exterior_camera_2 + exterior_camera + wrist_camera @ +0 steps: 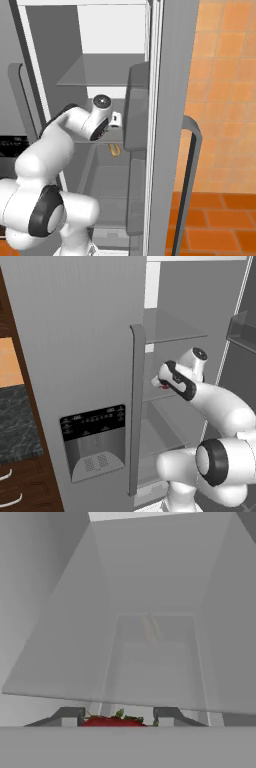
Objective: Take the strawberry from the fridge and place it on top of the pancake, located on the dining counter.
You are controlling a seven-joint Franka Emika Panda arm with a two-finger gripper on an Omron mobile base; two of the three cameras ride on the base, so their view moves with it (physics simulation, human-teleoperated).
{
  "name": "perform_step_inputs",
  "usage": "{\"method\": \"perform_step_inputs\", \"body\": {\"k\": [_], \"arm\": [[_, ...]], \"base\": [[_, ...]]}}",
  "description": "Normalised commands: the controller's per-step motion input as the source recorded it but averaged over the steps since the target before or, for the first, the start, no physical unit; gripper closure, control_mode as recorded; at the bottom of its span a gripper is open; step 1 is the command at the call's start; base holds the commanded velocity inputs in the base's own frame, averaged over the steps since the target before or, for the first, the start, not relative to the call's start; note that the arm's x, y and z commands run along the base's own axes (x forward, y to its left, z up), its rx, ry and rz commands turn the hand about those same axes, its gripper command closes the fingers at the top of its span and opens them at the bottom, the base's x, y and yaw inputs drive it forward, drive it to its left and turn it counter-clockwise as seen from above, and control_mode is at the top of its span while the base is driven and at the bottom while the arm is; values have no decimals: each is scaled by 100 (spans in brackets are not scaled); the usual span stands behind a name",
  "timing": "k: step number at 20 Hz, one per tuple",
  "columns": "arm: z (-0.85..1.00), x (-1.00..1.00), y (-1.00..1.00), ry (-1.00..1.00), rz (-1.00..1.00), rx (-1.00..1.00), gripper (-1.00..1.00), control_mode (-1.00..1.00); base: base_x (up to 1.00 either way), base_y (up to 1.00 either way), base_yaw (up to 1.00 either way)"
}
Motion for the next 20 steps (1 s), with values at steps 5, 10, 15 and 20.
{"method": "perform_step_inputs", "body": {"k": [5,10,15,20], "arm": [[24,-83,0,0,-6,0,100,-100],[37,-70,0,0,-4,0,100,-100],[54,-62,0,6,0,0,100,-100],[25,-79,0,11,-5,-10,100,-100]], "base": [[0,0,0],[0,0,0],[0,0,0],[0,0,0]]}}
